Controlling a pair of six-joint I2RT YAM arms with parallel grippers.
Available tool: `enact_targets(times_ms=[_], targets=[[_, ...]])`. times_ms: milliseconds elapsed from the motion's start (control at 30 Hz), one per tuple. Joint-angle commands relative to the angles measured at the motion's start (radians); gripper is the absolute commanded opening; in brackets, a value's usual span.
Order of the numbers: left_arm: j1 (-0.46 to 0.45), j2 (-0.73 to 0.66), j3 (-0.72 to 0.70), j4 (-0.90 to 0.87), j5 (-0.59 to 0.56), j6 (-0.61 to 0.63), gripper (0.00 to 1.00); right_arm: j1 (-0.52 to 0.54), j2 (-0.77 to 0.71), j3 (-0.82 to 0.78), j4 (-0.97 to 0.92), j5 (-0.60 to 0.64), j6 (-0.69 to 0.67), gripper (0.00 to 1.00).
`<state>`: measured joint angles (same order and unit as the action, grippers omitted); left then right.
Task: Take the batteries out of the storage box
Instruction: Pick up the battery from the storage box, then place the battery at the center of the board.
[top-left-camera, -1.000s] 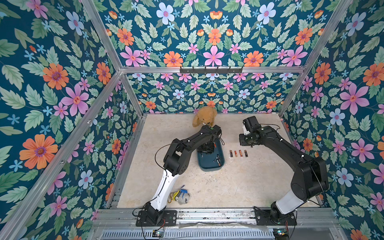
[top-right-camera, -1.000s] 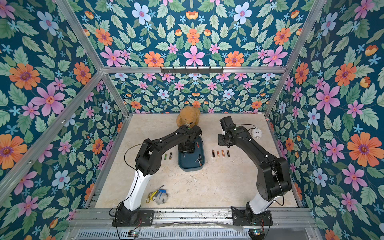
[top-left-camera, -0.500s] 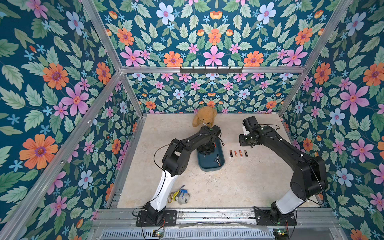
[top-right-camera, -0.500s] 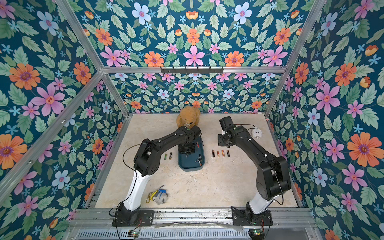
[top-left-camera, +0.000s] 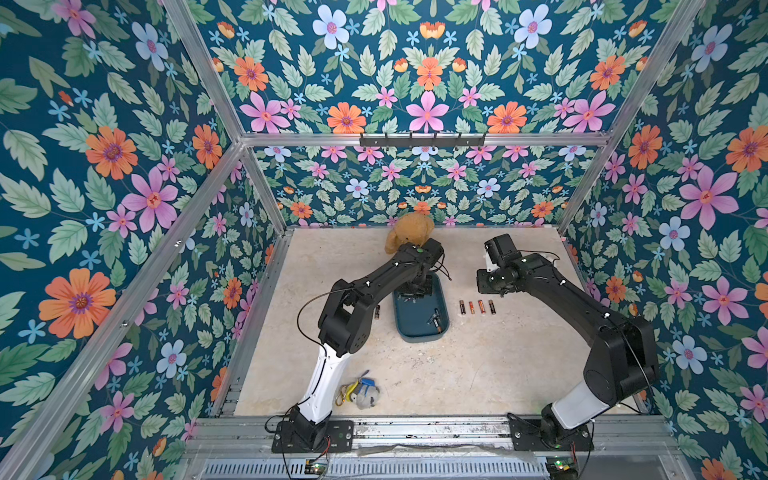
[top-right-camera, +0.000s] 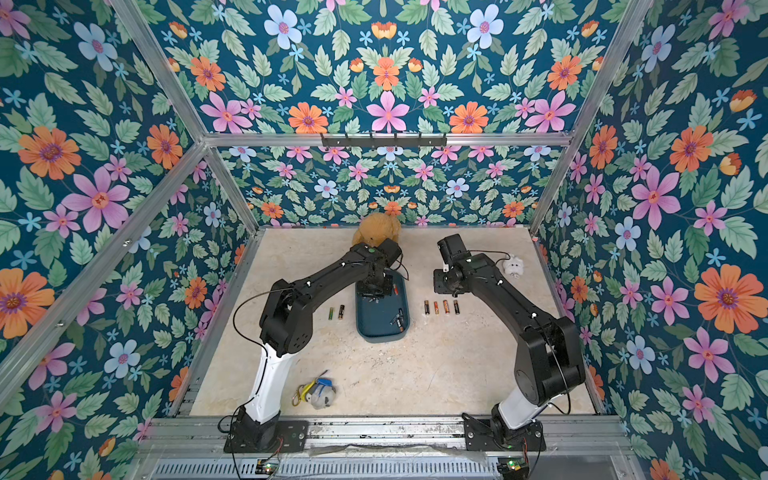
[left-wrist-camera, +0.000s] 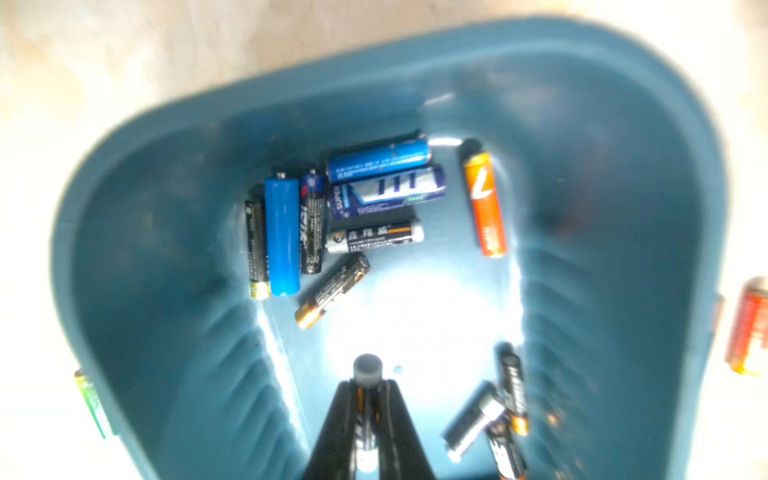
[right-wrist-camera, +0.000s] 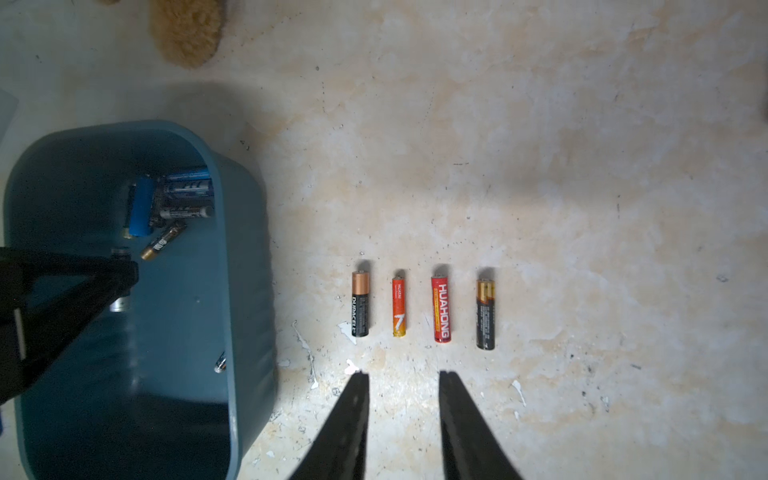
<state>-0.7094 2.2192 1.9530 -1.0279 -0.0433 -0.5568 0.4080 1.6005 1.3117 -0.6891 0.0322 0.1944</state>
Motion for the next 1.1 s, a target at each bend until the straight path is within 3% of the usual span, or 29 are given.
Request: enact_targets(times_ms=[0,533,1067], targets=[[0.005,-0.02,0.015,-0.027,-0.002,0.024,0.14,0.002,-0.015,-0.007,0.003,0.001,0.032,0.35],[0.09,-0.19,-0.056,-0.053,0.007,0.065,0.14,0.002,-0.013,-0.001,-0.002,0.0,0.034,0.35],[0.273,-0.362,-0.411,0.032,-0.059,0.198,0.14,0.005,0.015,0.019,-0.019,0.017,0.033,0.35]])
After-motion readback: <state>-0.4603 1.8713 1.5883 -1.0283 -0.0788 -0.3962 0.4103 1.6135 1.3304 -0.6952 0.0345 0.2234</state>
